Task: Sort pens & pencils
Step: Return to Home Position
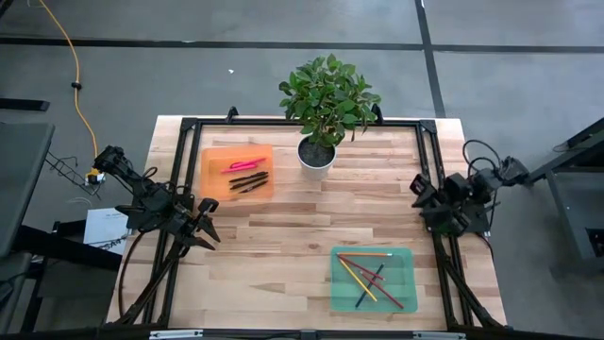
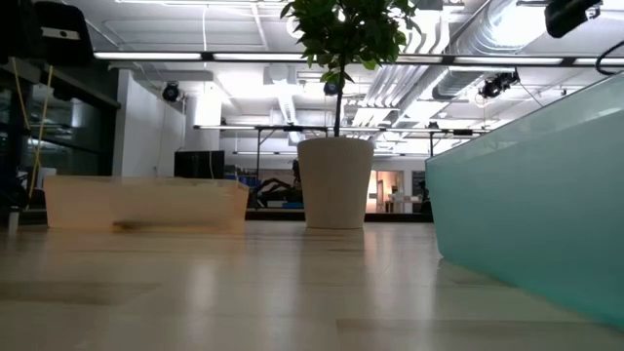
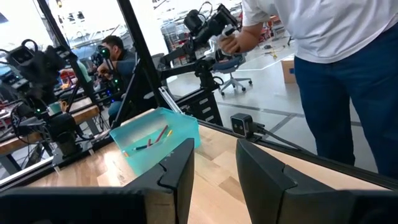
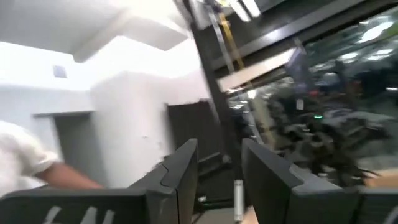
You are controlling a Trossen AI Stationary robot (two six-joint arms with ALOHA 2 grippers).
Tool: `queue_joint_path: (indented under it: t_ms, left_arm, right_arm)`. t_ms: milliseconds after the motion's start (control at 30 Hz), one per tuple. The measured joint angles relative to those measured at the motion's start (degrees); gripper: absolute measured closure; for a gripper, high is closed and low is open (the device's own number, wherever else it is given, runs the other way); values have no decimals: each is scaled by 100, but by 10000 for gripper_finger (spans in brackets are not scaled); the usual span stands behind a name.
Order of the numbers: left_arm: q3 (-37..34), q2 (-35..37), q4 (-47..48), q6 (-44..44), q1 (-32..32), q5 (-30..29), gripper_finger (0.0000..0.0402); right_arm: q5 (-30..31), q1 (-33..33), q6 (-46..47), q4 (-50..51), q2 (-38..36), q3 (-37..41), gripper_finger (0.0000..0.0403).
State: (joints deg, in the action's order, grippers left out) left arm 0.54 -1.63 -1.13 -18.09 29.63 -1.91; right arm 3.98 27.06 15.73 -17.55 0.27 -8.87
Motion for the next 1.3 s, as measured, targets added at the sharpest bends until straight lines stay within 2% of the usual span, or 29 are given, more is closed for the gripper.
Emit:
queue_joint_path:
  t_ms: [367, 500, 700, 933, 1067, 1300]
  left_arm:
    - [0, 0, 1, 0, 0, 0, 293]
    - [0, 0, 0, 0, 0, 0, 293]
    - [0, 0, 1, 0, 0, 0, 293]
    - [0, 2, 1, 0, 1, 0, 293]
    - [0, 2, 2, 0, 0, 0, 293]
    - [0, 2, 1, 0, 0, -2, 293]
  right_arm:
    - [-1013, -167, 115, -102, 2, 244, 286]
    - [-1088, -167, 48, -39, 2, 262, 286]
    - [-1064, -183, 225, -560, 4, 827, 286]
    - [-1350, -205, 199, -569, 7, 829, 286]
    - [-1657, -205, 226, -313, 9, 831, 286]
    - [-1671, -205, 237, 557, 11, 831, 286]
